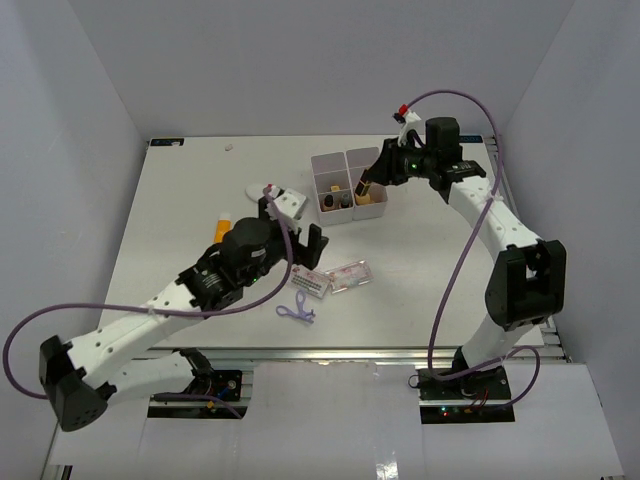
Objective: Organize the makeup
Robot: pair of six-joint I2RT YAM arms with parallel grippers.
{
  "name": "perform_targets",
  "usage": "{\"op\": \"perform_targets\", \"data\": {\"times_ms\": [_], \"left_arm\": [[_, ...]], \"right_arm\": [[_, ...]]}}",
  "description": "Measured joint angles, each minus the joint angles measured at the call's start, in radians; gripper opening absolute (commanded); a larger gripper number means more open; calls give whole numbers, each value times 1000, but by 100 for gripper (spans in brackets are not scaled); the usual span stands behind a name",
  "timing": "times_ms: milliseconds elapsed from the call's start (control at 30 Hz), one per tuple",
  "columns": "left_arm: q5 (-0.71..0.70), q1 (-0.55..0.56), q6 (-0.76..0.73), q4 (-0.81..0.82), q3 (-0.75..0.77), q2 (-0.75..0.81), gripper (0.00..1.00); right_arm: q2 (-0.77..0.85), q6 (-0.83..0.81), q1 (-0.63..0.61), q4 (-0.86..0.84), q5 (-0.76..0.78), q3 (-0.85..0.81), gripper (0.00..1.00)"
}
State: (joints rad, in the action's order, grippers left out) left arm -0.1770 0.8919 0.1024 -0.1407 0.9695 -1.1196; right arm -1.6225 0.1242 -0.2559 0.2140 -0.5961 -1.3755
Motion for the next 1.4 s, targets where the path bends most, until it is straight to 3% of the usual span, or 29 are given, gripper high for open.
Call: {"op": "perform_targets", "data": {"times_ms": [167, 333, 767, 967, 1167, 1400], "left_arm": [[-156, -21, -8, -33, -185, 247, 98], [-239, -27, -9, -73, -272, 303, 98], [-284, -27, 3, -77, -275, 317, 98], [-283, -27, 10, -77, -275, 317, 98], [-283, -27, 17, -77, -275, 317, 98], [-278, -27, 23, -76, -277, 314, 98]], "right_arm": [[-178, 13, -53, 0, 62, -230, 8], [-330, 28, -113, 7, 121, -416, 8], [-480, 11, -197, 24, 320, -467, 12], [-480, -17, -206, 3, 423, -457, 27], [-480, -55, -224, -24, 505, -407, 54], [-452, -93, -250, -40, 522, -325, 56]]}}
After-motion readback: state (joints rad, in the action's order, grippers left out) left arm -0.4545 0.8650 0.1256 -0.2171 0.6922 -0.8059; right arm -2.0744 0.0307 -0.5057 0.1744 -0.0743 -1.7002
